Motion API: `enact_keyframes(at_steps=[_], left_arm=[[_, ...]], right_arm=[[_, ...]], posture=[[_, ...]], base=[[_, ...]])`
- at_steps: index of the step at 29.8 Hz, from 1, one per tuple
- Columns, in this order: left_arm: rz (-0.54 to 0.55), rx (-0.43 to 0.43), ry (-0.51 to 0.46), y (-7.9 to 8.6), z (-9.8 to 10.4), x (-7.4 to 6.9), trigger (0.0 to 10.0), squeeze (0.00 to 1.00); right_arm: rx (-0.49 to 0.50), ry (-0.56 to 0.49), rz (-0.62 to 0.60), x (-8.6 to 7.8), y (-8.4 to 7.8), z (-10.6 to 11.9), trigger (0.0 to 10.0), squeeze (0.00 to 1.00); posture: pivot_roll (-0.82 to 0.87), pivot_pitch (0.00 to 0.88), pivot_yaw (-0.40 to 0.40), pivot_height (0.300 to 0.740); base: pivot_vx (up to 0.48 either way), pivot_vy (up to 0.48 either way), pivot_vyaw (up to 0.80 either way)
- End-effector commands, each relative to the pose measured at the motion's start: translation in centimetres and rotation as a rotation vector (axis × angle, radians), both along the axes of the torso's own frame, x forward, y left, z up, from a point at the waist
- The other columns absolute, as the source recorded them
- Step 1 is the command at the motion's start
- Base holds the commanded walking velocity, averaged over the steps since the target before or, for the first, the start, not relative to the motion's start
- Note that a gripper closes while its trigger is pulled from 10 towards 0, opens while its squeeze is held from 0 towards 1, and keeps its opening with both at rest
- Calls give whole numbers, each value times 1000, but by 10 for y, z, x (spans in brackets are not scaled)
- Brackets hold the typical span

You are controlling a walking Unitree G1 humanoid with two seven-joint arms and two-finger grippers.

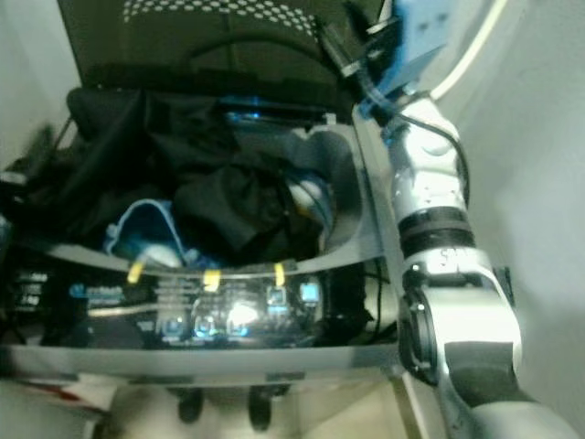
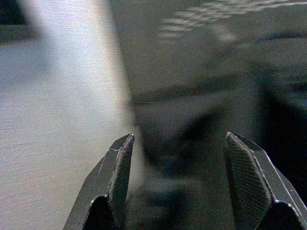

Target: Clothes washing

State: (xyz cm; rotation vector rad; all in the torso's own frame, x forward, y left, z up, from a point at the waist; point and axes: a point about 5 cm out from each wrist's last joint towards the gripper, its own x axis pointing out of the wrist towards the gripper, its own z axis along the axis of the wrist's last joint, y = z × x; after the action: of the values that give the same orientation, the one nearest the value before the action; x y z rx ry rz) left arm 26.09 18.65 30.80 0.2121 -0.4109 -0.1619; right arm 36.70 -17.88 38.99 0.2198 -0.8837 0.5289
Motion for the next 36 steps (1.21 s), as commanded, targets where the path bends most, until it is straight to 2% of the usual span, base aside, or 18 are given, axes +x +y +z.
enact_keyframes(at_steps=[1, 2, 3, 4, 5, 7, 9, 10, 12, 15, 16, 21, 23, 24, 25, 28, 29, 36], left_arm=[[-124, 18, 13, -18, -1, -1, 10000, 0], [-221, 3, 23, -28, 2, 4, 10000, 0], [-221, 3, 23, -28, 2, 4, 10000, 0], [-310, 1, 20, -40, 12, 19, 10000, 0], [-325, 17, 37, -42, 14, 28, 10000, 0], [-316, 39, 50, -43, 14, 34, 10000, 0], [-330, 43, 134, -48, 11, 53, 10000, 0], [-330, 43, 134, -48, 11, 53, 10000, 0], [-364, -39, 284, -56, 7, 70, 10000, 0], [-385, -72, 332, -60, 6, 74, 10000, 0], [-473, -99, 427, -67, -1, 77, 10000, 0], [-562, -39, 508, -69, -9, 76, 10000, 0], [-629, -25, 578, -68, -15, 81, 10000, 0], [-629, -25, 578, -68, -15, 81, 10000, 0], [-659, -23, 671, -66, -30, 90, 10000, 0], [-644, -1, 734, -64, -44, 95, 10000, 0], [-604, 17, 823, -57, -65, 99, 10000, 0], [-530, -9, 929, -40, -90, 104, 10000, 0]], right_arm=[[113, -29, 76, -10, -7, 6, 10000, 0], [193, -49, 137, -20, -10, 7, 10000, 0], [193, -49, 137, -20, -10, 7, 10000, 0], [263, -86, 252, -35, -8, 7, 10000, 0], [265, -95, 262, -39, -8, 6, 10000, 0], [258, -97, 263, -42, -7, 5, 10000, 0], [239, -82, 255, -44, -8, 0, 10000, 0], [239, -82, 255, -44, -8, 0, 10000, 0], [233, -57, 257, -46, -9, -5, 10000, 0], [231, -50, 256, -47, -10, -6, 10000, 0], [230, -31, 261, -51, -11, -8, 10000, 0], [231, -12, 265, -55, -11, -10, 10000, 0], [235, 7, 268, -57, -10, -12, 10000, 0], [235, 7, 268, -57, -10, -12, 10000, 0], [234, 22, 271, -56, -5, -14, 10000, 0], [232, 27, 273, -55, -1, -14, 10000, 0], [225, 29, 274, -56, 1, -13, 10000, 0], [223, 37, 267, -58, 1, -12, 10000, 0]], posture=[[169, 167, -12, 740], [164, 168, 2, 740], [164, 168, 2, 740], [148, 170, 17, 740], [131, 170, 27, 740], [131, 170, 27, 740], [125, 172, 26, 740], [125, 172, 26, 740], [108, 173, 36, 740], [108, 173, 36, 740], [95, 177, 45, 740], [93, 178, 47, 740], [105, 180, 45, 740], [105, 180, 45, 740], [110, 181, 43, 740], [105, 182, 44, 740], [99, 180, 44, 740], [93, 176, 44, 740]], base=[[0, 0, 0], [0, 0, 0], [0, 0, 0], [0, 0, 0], [0, 0, 0], [0, 0, 0], [0, 0, 0], [0, 0, 0], [0, 0, 0], [0, 0, 0], [0, 0, 0], [0, 0, 0], [0, 0, 0], [0, 0, 0], [0, 0, 0], [0, 0, 0], [0, 0, 0], [0, 0, 0]])
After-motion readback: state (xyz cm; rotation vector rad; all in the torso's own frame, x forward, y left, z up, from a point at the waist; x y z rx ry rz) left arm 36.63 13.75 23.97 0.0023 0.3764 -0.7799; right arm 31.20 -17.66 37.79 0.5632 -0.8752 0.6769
